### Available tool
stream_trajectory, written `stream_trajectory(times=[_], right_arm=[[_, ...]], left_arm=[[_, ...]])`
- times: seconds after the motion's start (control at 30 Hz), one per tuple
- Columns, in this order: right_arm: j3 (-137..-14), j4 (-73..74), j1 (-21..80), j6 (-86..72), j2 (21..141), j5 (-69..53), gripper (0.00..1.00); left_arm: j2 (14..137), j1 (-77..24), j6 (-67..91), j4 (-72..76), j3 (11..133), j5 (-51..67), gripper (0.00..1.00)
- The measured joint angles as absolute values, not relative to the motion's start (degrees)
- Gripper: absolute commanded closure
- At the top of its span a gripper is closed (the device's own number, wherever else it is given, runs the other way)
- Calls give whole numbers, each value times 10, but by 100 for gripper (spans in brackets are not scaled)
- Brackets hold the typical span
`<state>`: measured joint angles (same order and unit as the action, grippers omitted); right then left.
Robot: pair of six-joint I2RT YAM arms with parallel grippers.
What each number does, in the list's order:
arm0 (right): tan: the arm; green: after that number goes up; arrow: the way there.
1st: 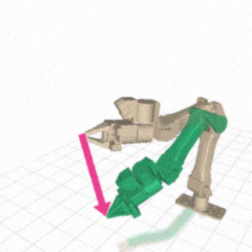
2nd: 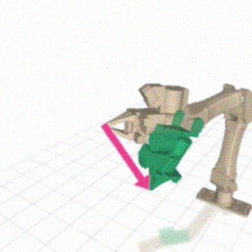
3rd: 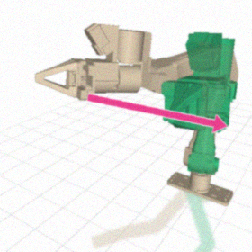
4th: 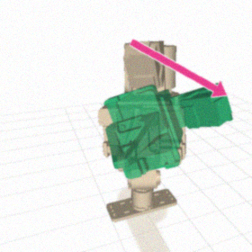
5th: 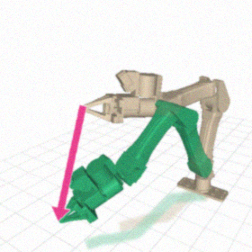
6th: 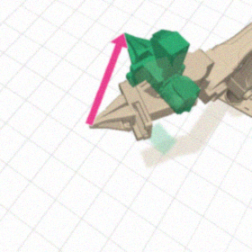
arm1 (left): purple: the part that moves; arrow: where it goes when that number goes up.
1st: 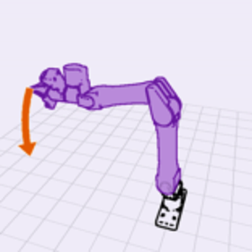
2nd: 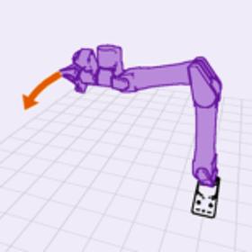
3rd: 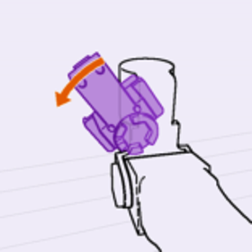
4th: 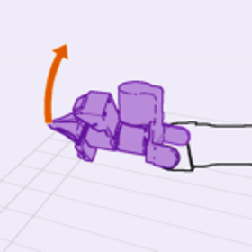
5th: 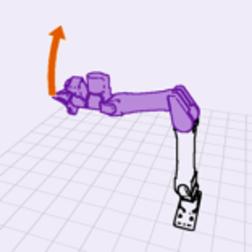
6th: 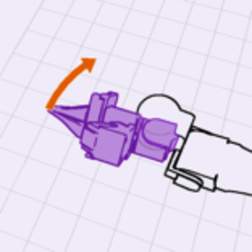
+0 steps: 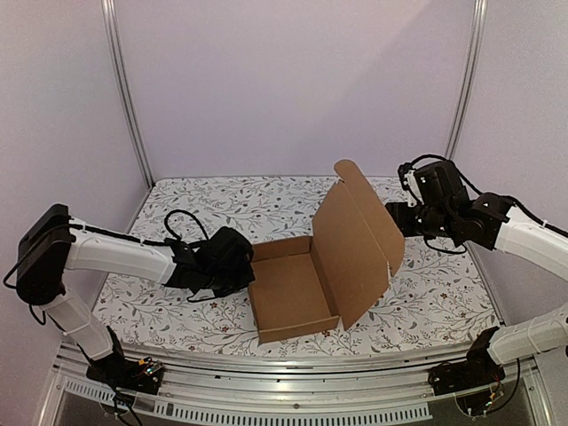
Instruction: Fold the paper box
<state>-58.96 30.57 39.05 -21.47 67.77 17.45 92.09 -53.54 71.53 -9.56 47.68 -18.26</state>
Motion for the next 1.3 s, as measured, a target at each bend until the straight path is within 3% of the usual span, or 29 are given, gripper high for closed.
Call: stream_trajectory(times=[0.5, 1.17, 1.3], right_arm=[[-579, 160, 408, -263, 755, -68, 40], [-579, 119, 463, -279, 937, -76, 46], [-579, 115, 465, -278, 946, -68, 46]], left_arm=[[946, -552, 719, -34, 479, -172, 100], [988, -556, 714, -6, 513, -158, 100], [989, -556, 713, -1, 513, -158, 94]])
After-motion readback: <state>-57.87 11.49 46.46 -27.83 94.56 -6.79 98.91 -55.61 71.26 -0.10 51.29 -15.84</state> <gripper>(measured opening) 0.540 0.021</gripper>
